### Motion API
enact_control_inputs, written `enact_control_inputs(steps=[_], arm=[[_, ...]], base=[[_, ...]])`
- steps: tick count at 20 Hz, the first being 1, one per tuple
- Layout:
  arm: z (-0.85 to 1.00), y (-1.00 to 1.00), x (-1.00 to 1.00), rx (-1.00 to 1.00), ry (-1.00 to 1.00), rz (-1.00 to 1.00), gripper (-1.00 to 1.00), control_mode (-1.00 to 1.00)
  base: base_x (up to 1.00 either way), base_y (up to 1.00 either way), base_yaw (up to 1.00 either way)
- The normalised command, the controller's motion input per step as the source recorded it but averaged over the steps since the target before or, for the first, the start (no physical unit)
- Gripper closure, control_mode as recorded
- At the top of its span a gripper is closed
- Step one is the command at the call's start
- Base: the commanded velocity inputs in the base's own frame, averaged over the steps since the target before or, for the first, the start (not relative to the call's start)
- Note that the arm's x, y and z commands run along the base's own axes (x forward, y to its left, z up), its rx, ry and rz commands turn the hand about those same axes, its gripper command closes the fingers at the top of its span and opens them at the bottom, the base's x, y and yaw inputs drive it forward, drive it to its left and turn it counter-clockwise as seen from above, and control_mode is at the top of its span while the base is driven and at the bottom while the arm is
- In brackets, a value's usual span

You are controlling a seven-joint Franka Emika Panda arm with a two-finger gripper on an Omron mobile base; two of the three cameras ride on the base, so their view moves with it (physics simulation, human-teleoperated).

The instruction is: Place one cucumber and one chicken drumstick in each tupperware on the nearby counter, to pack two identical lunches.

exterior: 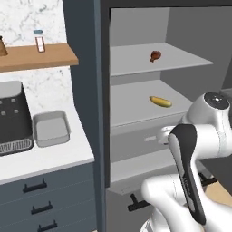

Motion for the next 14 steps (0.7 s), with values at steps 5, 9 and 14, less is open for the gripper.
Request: enact_control_inputs(steps=[5, 9, 14], arm=[[0.00, 0.00, 0.00, 0.00, 0.00, 0.00, -1.00, 1.00], [0.00, 0.00, 0.00, 0.00, 0.00, 0.00, -1.00, 1.00], [0.00, 0.00, 0.00, 0.00, 0.00, 0.00, -1.00, 1.00]], base=[[0.33, -0.24, -0.16], [0.17, -0.17, -0.12], [0.00, 0.00, 0.00]])
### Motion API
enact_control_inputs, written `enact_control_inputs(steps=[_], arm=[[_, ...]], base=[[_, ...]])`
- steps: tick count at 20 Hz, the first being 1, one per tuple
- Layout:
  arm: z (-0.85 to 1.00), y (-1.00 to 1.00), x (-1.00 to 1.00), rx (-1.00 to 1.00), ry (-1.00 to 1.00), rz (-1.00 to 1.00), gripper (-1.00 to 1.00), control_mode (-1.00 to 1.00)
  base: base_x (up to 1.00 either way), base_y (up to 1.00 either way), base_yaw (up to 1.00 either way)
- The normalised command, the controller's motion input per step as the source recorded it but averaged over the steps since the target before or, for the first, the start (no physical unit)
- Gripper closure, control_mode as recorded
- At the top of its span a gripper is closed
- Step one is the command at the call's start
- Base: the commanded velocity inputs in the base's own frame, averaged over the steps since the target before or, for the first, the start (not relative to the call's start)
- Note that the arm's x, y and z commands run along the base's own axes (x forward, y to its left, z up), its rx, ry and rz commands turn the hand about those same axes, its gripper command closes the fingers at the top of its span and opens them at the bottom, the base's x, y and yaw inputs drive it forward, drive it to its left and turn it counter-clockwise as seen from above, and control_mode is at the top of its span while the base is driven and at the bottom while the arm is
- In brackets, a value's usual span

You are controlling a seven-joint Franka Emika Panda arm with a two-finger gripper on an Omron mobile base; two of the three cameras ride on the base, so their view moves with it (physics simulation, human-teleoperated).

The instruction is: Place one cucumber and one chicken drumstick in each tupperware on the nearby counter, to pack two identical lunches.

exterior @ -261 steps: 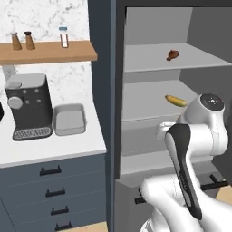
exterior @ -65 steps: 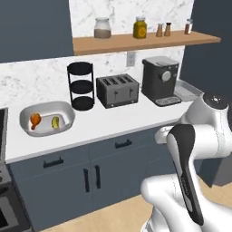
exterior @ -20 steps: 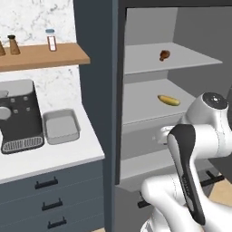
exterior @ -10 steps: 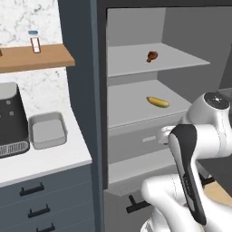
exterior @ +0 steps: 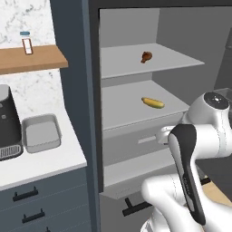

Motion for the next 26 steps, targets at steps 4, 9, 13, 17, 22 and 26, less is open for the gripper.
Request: enact_control_inputs(steps=[4, 9, 13, 17, 22, 26], arm=[[0.00, 0.00, 0.00, 0.00, 0.00, 0.00, -1.00, 1.00], [0.03, 0.00, 0.00, 0.00, -0.12, 0.00, -1.00, -1.00], [0.38, 0.00, 0.00, -0.04, -0.31, 0.00, -1.00, -1.00], [0.93, -0.33, 0.36, -0.01, -0.25, -0.04, -1.00, -1.00], [1.00, -0.15, 0.42, 0.01, -0.20, -0.12, -1.00, -1.00], [0.96, 0.00, 0.04, 0.00, -0.20, -0.13, -1.00, -1.00]], base=[[0.00, 0.00, 0.00], [0.00, 0.00, 0.00], [0.00, 0.00, 0.00], [0.00, 0.00, 0.00], [0.00, 0.00, 0.00], [0.00, 0.00, 0.00]])
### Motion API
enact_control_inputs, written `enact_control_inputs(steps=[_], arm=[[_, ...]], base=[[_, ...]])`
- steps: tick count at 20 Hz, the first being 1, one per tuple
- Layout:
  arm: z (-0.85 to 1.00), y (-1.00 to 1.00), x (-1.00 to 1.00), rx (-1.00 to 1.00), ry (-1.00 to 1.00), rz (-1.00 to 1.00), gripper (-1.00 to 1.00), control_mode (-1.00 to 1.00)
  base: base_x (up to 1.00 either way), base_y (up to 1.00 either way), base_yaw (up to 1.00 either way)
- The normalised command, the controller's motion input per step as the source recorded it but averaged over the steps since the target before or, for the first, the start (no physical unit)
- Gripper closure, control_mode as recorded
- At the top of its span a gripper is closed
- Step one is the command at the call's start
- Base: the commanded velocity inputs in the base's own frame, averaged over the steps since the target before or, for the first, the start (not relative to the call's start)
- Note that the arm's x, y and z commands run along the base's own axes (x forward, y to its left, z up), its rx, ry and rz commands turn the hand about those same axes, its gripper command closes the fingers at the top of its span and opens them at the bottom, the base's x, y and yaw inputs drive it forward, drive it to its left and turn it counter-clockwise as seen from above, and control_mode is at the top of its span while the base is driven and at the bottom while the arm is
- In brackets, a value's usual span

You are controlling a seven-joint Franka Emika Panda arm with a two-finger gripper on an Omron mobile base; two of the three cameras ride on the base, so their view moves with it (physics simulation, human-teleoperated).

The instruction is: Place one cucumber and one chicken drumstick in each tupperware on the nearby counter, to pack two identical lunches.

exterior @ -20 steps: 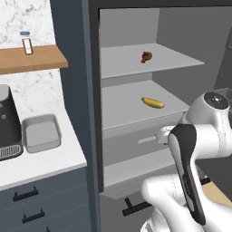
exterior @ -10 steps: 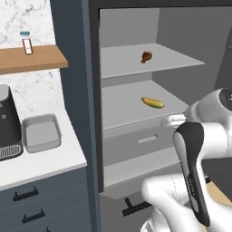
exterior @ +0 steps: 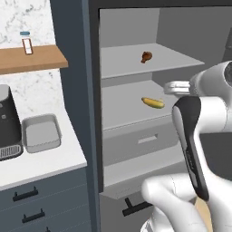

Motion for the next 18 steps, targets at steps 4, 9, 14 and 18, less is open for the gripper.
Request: enact_control_inputs(steps=[4, 9, 14, 18], arm=[[0.79, -0.01, 0.08, 0.00, -0.22, -0.13, -1.00, -1.00], [0.65, 0.00, 0.58, 0.02, -0.13, -0.01, -1.00, -1.00], [0.05, 0.04, 0.91, 0.03, 0.07, 0.00, -1.00, -1.00], [-0.27, 0.10, 0.69, 0.00, 0.00, 0.00, -1.00, -1.00]], base=[[0.00, 0.00, 0.00], [0.00, 0.00, 0.00], [0.00, 0.00, 0.00], [0.00, 0.00, 0.00]])
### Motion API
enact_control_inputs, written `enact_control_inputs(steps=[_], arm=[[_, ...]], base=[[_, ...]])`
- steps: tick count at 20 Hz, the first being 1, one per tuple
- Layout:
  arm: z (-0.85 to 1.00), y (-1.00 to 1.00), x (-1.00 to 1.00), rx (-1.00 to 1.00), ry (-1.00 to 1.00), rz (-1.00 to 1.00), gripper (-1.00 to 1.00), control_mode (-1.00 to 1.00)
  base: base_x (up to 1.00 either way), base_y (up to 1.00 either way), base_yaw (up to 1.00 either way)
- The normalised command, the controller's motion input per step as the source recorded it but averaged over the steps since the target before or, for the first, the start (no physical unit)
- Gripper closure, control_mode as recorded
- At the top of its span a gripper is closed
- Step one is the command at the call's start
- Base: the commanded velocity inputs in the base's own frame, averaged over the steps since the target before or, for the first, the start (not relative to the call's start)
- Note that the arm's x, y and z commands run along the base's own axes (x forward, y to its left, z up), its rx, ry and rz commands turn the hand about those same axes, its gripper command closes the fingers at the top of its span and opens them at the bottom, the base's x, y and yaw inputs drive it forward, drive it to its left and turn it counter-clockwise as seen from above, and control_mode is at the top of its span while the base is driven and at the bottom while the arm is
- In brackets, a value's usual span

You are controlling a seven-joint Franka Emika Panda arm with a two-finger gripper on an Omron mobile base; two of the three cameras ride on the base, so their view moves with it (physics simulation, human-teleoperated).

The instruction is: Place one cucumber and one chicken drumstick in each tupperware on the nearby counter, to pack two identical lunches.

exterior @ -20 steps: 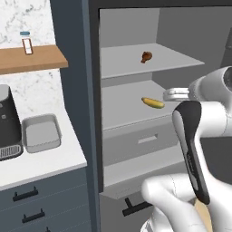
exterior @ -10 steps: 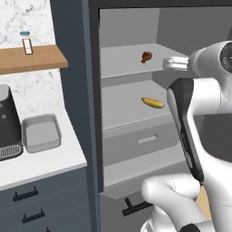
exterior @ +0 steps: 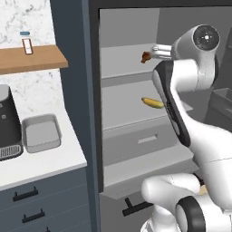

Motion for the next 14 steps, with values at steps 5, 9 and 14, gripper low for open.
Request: enact_control_inputs(steps=[5, 9, 14], arm=[[-0.11, -0.02, 0.93, 0.00, 0.06, 0.00, -1.00, -1.00], [-0.08, 0.00, 0.99, 0.00, 0.22, -0.03, -1.00, -1.00], [-0.22, -0.02, 0.77, 0.00, 0.18, -0.03, -1.00, -1.00]], base=[[0.00, 0.00, 0.00], [0.00, 0.00, 0.00], [0.00, 0.00, 0.00]])
